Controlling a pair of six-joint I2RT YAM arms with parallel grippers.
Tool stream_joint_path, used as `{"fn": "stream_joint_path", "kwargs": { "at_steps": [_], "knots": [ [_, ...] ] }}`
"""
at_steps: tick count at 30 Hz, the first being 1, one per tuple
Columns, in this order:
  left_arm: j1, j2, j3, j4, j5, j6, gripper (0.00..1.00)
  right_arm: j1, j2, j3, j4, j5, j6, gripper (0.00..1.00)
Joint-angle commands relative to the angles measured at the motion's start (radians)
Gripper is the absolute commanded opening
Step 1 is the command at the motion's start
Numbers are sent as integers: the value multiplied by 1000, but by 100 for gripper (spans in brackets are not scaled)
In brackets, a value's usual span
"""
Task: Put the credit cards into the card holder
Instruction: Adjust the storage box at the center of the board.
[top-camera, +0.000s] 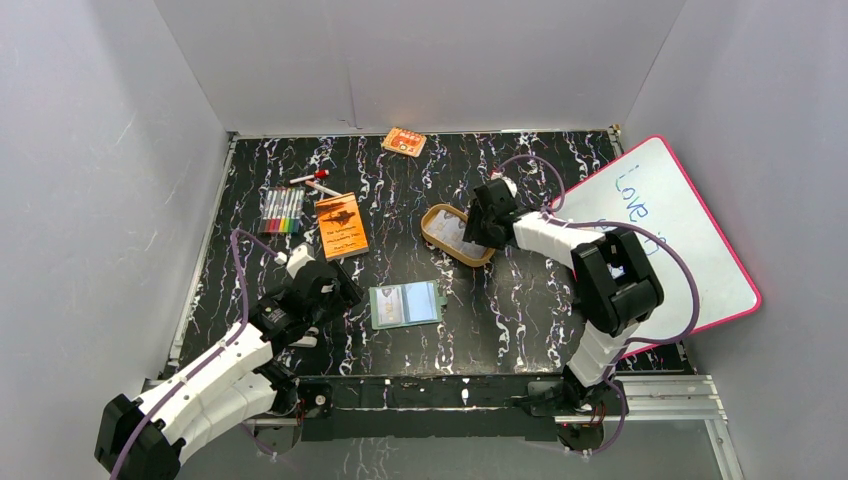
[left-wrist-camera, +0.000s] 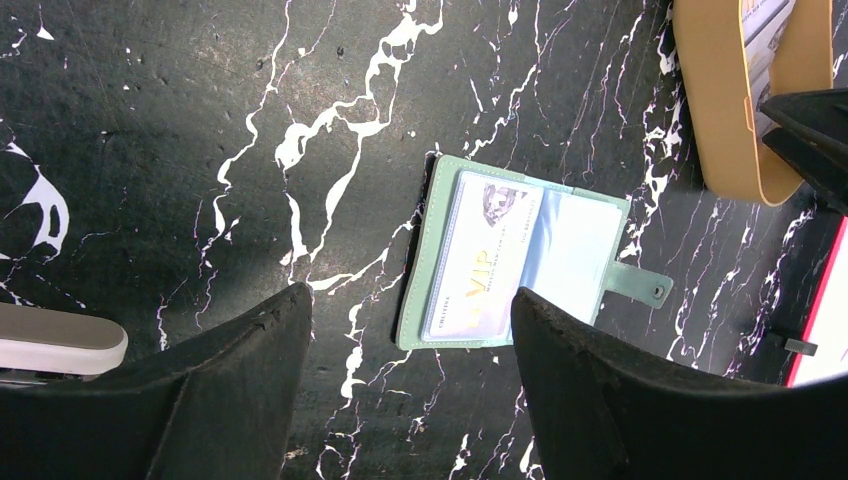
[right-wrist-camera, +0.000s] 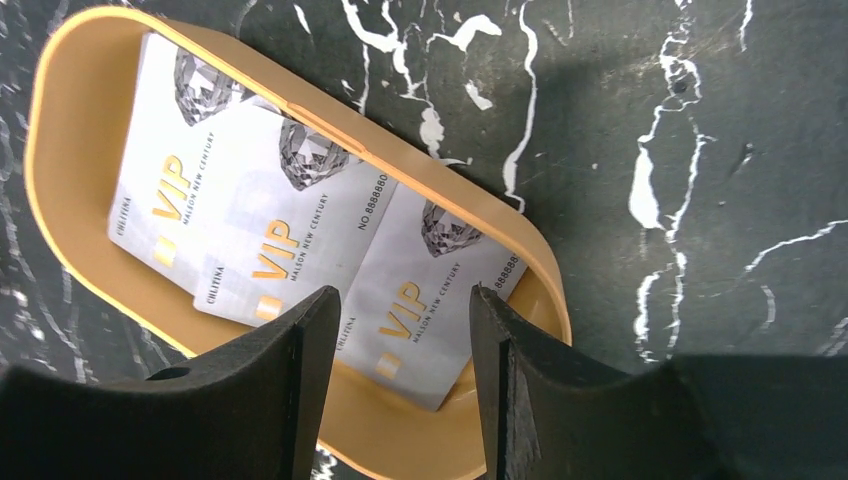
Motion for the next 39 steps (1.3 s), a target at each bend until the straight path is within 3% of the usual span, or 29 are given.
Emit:
{"fn": "stream_joint_path", "kwargs": {
  "at_steps": [1, 6, 10, 15, 21, 24, 31, 35, 39],
  "knots": [
    [7, -3, 19, -4, -25, 14, 70, -27, -19, 47, -103, 27, -187, 60],
    [7, 0, 20, -4, -30, 16, 70, -76, -4, 55, -122, -17, -322, 61],
    [7, 15, 19, 7, -29, 20, 70, -73, 25, 107, -160, 67, -438, 59],
    [7, 34, 33, 22, -23, 44, 70, -8, 9, 121, -132, 8, -553, 57],
    [7, 89, 120, 140, 17, 158, 71, 68, -26, 100, -148, -46, -580, 56],
    [7, 195, 220, 208, 35, 218, 79, 87, -51, 75, -143, -99, -584, 55],
    [27, 534, 430, 315, 203, 333, 82, 108, -144, -15, -82, -154, -606, 53],
    [60, 701, 506, 389, 336, 375, 80, 107, -218, -72, -37, -59, -535, 53],
    [77, 844, 618, 439, 438, 519, 78, 95, -338, -115, 14, 2, -436, 54]
  ]
}}
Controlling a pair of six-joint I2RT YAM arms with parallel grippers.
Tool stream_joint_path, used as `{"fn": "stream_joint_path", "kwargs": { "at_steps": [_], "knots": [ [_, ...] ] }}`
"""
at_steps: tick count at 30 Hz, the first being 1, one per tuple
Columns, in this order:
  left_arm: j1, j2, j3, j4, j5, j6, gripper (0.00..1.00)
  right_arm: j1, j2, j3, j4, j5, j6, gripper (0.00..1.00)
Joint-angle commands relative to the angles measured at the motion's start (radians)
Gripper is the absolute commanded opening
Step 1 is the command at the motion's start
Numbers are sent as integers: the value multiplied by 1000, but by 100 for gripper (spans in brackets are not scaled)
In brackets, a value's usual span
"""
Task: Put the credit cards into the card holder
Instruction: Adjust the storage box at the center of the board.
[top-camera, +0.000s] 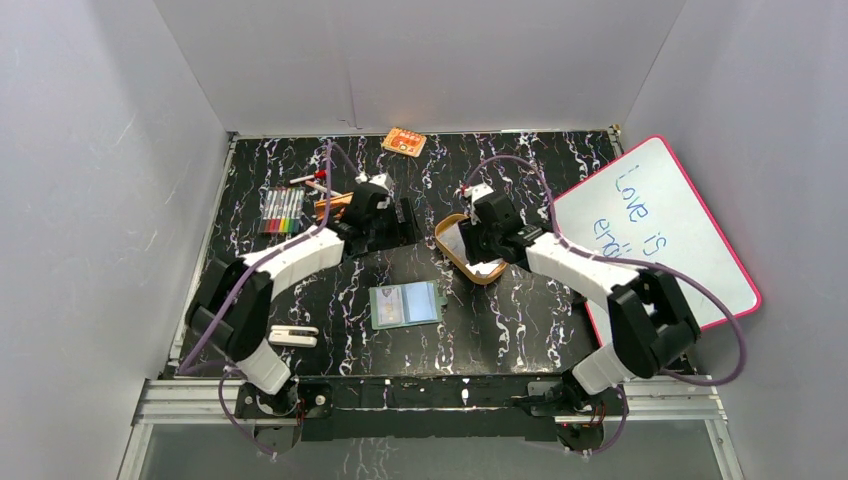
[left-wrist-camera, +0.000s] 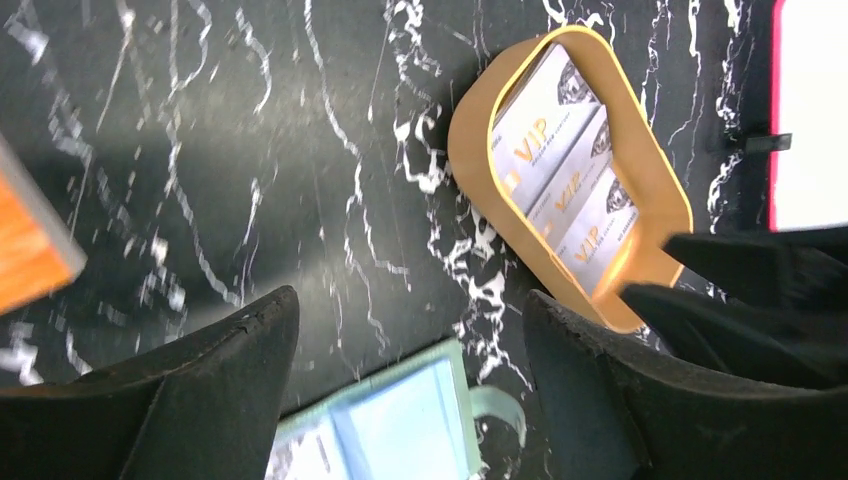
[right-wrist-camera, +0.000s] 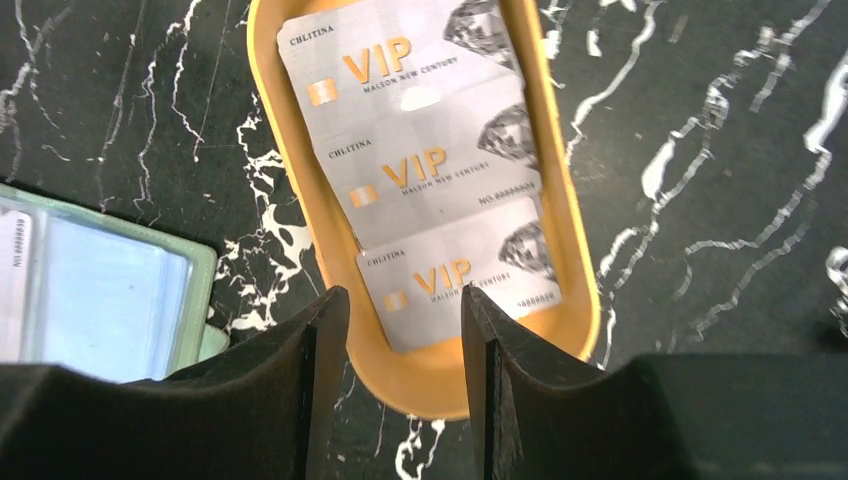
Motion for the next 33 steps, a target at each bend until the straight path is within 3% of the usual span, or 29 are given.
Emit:
{"fn": "stream_joint_path", "kwargs": {
  "at_steps": [1, 10, 19, 23, 29, 33],
  "knots": [
    [21, 117, 157, 57, 151, 195, 78, -14, -156, -20, 89, 83, 123, 54],
    [29, 404, 441, -49, 265, 442, 75, -23, -338, -57, 23, 57, 224, 55],
    [29, 543, 556, -128, 291, 474, 59, -24, -420, -56, -35, 38, 259, 56],
    [20, 570, 571, -131, 322, 461, 48, -24, -428, -53, -31, 29, 262, 56],
    [13, 533, 510, -112, 291, 407, 4, -25, -422, -59, -15, 28, 270, 56],
    [14, 464, 429, -84, 220, 335, 0, -25, -398, -63, 15, 24, 306, 56]
  ]
}}
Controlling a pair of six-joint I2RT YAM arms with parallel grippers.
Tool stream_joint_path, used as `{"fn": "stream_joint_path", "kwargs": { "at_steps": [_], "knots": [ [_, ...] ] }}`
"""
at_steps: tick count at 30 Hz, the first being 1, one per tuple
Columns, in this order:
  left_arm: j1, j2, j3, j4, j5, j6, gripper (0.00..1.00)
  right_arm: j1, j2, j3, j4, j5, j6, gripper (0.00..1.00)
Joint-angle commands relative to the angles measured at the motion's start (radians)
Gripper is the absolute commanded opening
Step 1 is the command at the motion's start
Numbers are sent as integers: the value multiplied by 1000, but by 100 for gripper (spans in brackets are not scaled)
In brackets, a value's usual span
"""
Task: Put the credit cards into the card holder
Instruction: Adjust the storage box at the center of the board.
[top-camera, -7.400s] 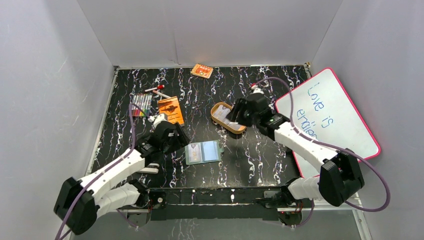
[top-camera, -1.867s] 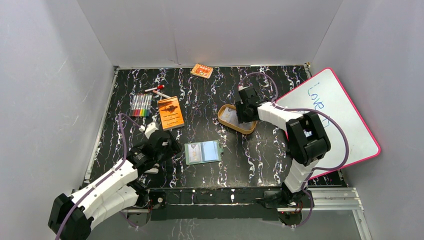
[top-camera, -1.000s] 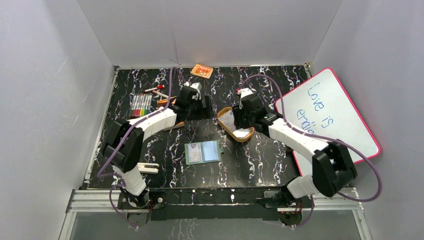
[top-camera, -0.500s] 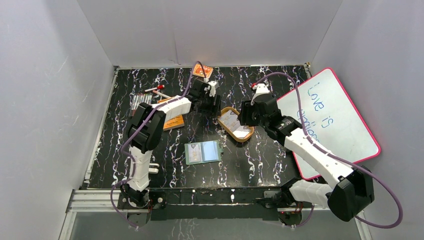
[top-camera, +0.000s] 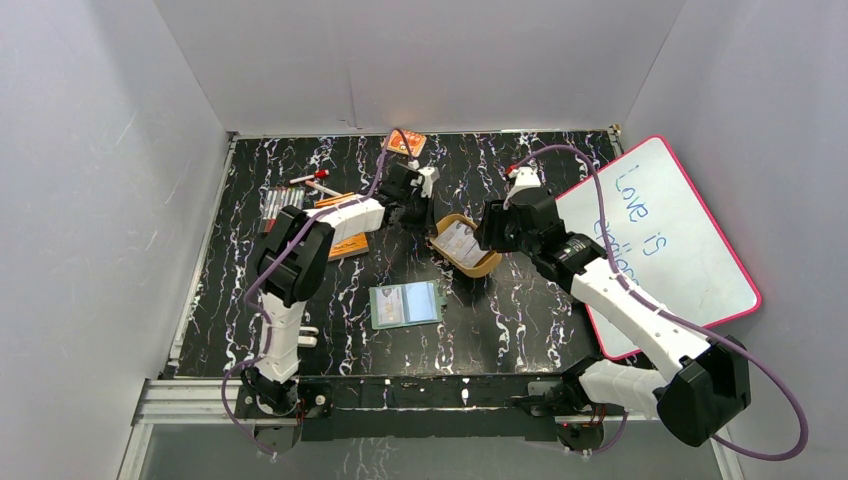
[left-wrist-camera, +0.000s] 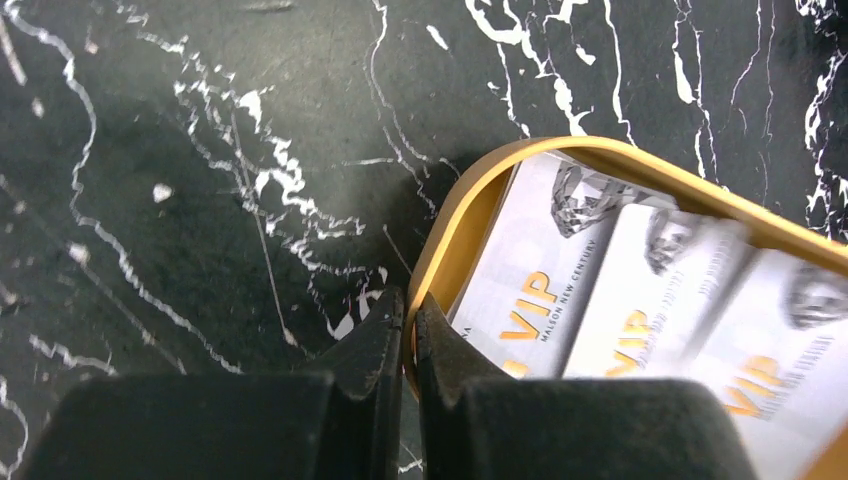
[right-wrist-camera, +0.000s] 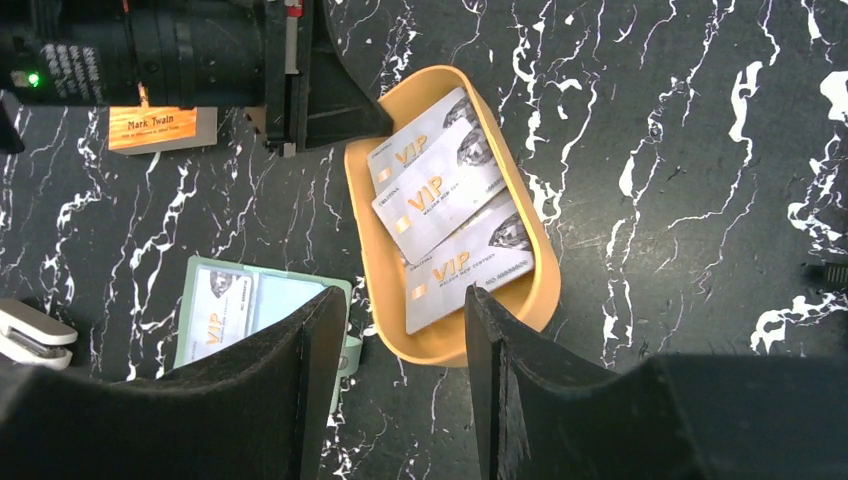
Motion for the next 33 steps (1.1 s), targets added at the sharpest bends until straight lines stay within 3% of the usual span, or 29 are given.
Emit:
{"fn": "stream_joint_path", "kwargs": {
  "at_steps": [1, 10, 16, 26, 33],
  "knots": [
    [0, -122, -102, 2, -89, -97, 0, -5, 14, -13, 58, -10, 58, 56],
    [-22, -314, -288, 13, -322, -346, 0, -9, 138, 5, 160, -127, 151, 55],
    [-73, -359, -284, -74, -534, -527, 0, -9, 279, 59, 203, -254, 142, 54],
    [-75, -302, -246, -156, -586, -777, 0, -21, 538, 202, 181, -225, 222, 60],
    [-74, -310, -234, -153, -562, -750, 23, -18, 622, 289, 134, -226, 175, 65]
  ]
}}
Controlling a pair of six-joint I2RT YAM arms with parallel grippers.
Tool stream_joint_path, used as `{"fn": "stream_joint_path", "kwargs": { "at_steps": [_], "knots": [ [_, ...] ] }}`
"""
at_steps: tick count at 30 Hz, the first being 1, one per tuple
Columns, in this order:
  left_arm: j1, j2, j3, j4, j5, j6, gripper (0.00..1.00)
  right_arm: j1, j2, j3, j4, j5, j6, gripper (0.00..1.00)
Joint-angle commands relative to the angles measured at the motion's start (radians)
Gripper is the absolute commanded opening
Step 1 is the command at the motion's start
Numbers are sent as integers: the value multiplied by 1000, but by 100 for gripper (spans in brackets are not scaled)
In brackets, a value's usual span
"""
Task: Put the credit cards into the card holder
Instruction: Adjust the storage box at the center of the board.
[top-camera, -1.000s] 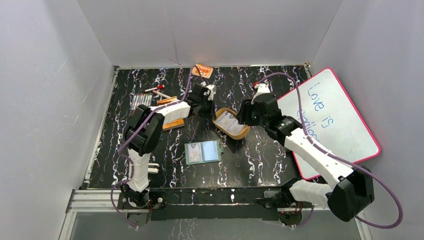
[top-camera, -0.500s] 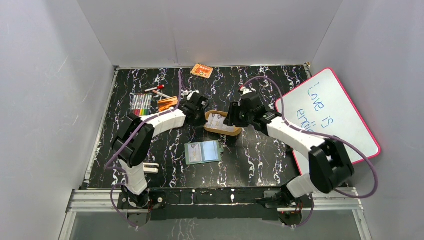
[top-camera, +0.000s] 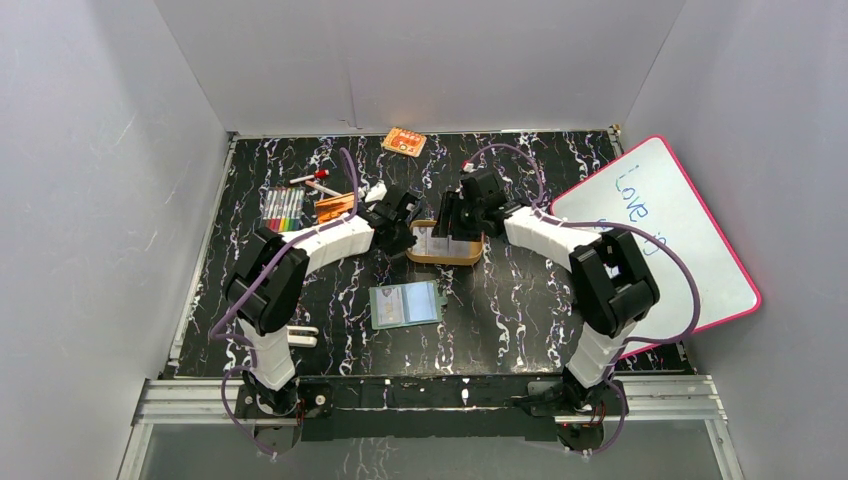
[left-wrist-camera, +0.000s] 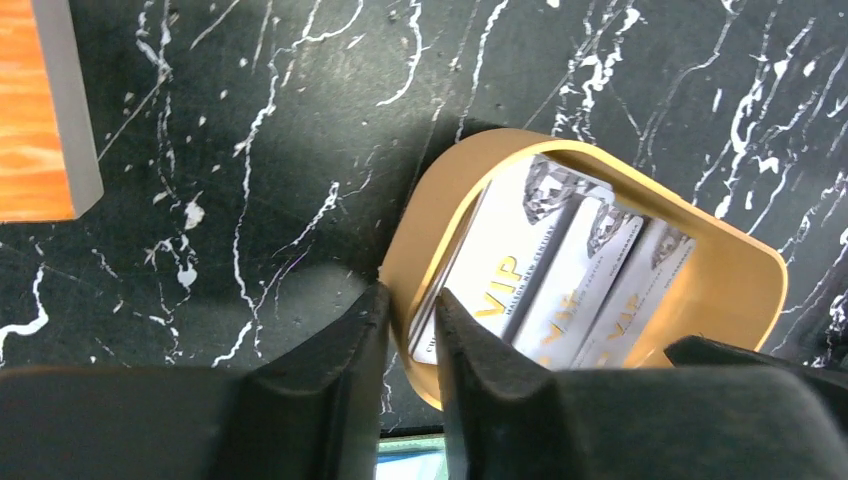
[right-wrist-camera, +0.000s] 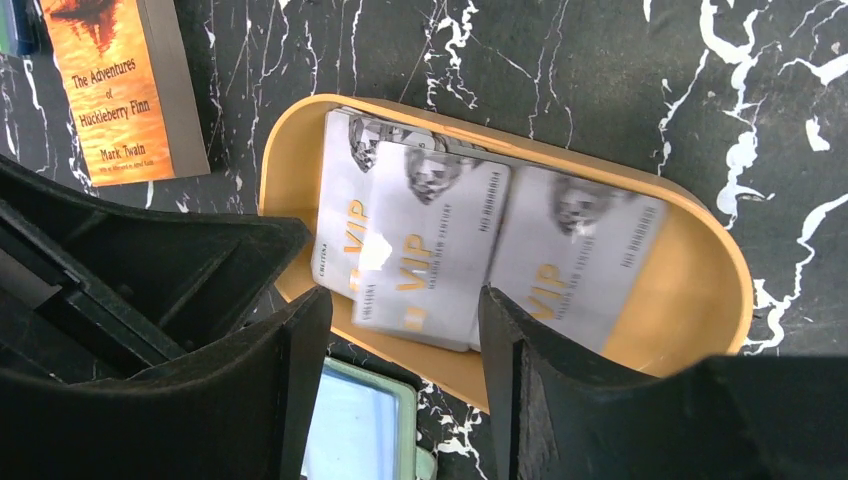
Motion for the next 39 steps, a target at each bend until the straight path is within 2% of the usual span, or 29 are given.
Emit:
{"fn": "stream_joint_path", "kwargs": {
  "at_steps": [1, 5, 12, 21, 26, 30, 39],
  "knots": [
    [5, -34, 40, 16, 2, -15, 29, -3, 12, 54, 0, -3, -24, 65],
    [7, -50, 34, 32, 29, 3, 43, -2, 44, 65, -11, -9, -23, 65],
    [31, -103, 10, 48, 30, 38, 49, -2, 65, 66, -4, 19, -9, 65],
    [92, -106, -76, 127, 120, 35, 42, 28, 161, 170, -84, 123, -64, 63],
    [94, -103, -103, 145, 145, 31, 38, 71, 234, 258, -183, 259, -109, 61],
    [97, -106, -115, 153, 148, 34, 37, 77, 243, 264, -219, 341, -134, 59],
    [108, -104, -114, 156, 153, 38, 33, 60, 193, 176, -175, 311, -136, 38]
  ]
}}
